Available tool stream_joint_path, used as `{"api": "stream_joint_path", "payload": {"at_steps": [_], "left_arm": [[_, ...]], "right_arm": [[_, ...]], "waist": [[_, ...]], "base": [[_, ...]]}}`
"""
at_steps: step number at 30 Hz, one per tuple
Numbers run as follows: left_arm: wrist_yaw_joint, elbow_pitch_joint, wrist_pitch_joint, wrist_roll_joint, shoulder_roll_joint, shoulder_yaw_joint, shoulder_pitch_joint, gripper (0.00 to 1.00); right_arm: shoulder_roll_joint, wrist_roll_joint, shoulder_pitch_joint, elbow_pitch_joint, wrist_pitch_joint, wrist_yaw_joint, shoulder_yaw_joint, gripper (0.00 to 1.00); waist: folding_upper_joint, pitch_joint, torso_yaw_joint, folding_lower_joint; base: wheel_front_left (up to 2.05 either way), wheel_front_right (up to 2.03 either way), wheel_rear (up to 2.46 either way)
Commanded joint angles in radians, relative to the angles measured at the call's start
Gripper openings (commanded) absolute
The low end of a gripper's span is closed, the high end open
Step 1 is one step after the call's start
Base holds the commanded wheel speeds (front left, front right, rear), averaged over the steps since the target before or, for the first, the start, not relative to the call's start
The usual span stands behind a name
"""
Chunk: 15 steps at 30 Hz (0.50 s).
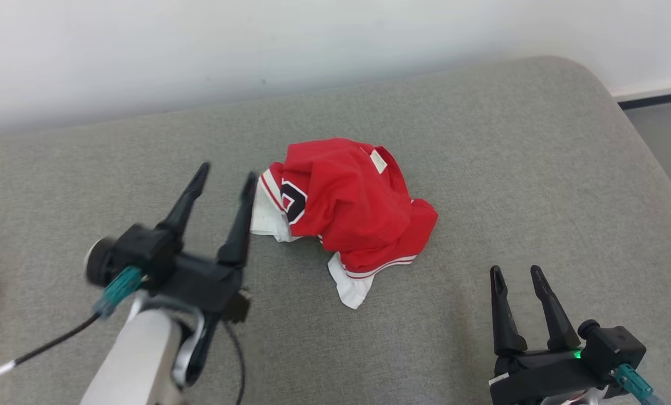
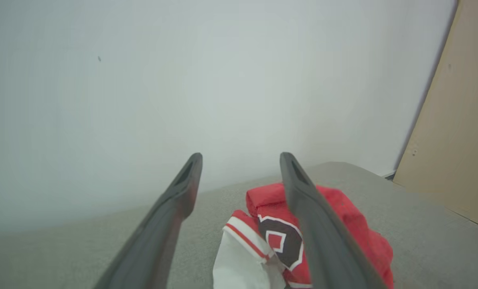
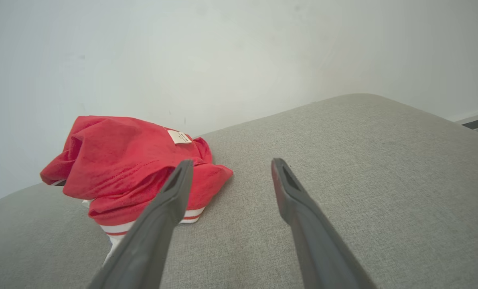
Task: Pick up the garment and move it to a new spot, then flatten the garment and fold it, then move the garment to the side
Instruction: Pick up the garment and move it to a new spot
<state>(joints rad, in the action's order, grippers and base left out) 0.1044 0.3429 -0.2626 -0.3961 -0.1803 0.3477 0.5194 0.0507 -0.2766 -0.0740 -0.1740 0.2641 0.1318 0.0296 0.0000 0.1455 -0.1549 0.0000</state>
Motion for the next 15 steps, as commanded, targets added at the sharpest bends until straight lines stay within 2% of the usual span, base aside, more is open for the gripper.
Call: {"api": "stream_joint_path", "payload": {"at_steps": [1,8,15], "left_arm": [[-0.003,-0.011,-0.003,0.019,-0.013,-0.021,-0.042,1.00],[-0.006,-0.067,-0.003,0.070,-0.055,-0.157,-0.200,1.00],[-0.025,-0.120,-0.003,0.112,-0.020,-0.290,-0.361,1.00]], "right_arm": [[-0.001,0.011,0.018,0.004,0.001,-0.002,0.000,1.00],[-0.001,0.024,0.037,0.011,0.001,-0.002,-0.006,1.00],[-0.001,0.036,0.062,0.017,0.001,-0.002,-0.014,1.00]], "waist": [[0.0000,-0.021,0.020,0.0000],[0.0000,-0.041,0.043,0.0000],[0.0000,-0.065,0.068,0.0000]], "base": [[0.00,0.00,0.00],[0.00,0.00,0.00],[0.00,0.00,0.00]]}}
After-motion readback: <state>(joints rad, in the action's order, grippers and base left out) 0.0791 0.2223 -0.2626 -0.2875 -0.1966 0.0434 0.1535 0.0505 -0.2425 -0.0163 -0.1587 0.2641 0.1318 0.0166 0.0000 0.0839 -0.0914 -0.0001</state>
